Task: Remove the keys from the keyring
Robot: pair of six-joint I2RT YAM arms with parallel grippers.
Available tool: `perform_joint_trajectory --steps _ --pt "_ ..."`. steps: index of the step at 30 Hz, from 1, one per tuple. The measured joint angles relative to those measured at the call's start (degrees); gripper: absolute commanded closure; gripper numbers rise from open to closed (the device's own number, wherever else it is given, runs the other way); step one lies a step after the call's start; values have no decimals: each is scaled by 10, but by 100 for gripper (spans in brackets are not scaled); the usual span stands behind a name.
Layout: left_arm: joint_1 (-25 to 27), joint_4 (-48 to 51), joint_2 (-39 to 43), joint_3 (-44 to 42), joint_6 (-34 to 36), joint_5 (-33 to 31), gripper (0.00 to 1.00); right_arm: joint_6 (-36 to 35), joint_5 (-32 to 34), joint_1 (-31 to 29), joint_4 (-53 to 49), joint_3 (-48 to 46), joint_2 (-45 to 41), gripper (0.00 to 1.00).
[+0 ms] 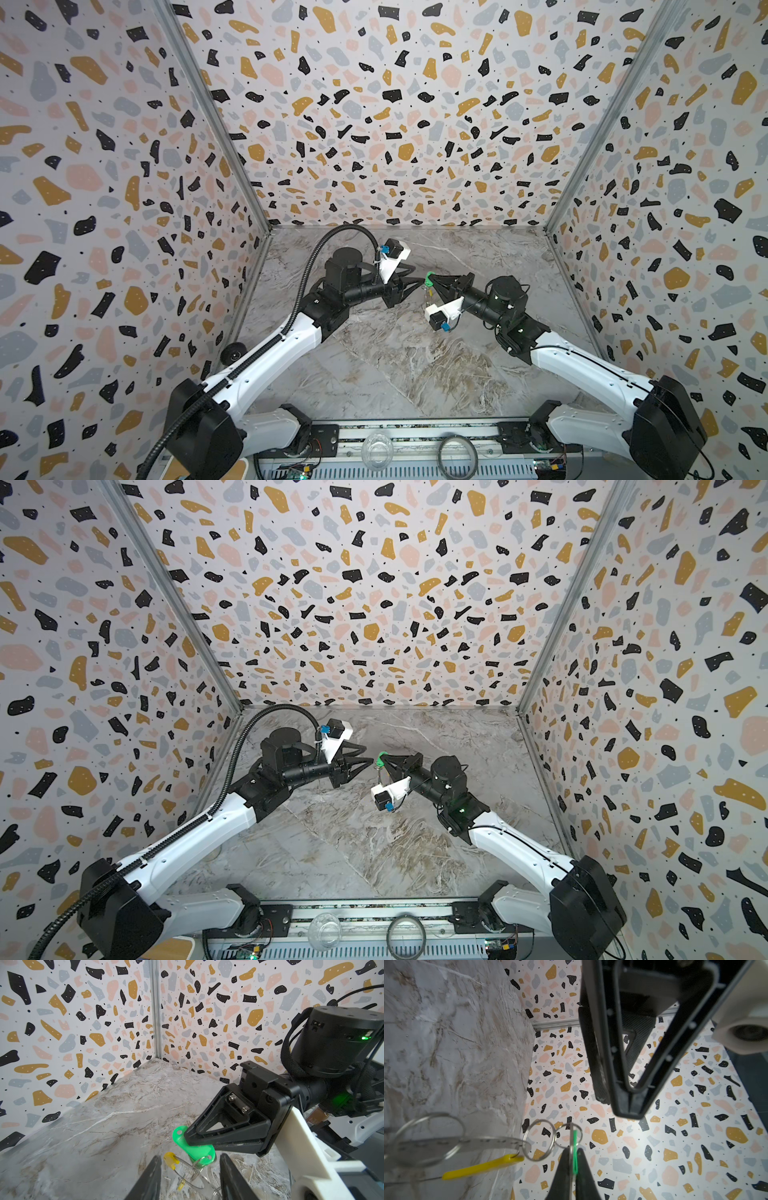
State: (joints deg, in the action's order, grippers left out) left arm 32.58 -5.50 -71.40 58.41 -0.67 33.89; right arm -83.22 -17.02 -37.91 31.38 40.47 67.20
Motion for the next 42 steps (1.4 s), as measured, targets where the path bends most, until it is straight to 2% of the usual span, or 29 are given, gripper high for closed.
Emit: perform_joint_trajectory --steps 15,25,42 --pt "-14 37 -39 30 -5 38 59 -87 38 -17 105 -33 12 100" --pt "-14 38 -42 35 -7 60 61 -111 51 -21 120 -35 14 100" --pt "-15 35 -59 35 -27 95 72 -143 76 -33 134 -35 25 100"
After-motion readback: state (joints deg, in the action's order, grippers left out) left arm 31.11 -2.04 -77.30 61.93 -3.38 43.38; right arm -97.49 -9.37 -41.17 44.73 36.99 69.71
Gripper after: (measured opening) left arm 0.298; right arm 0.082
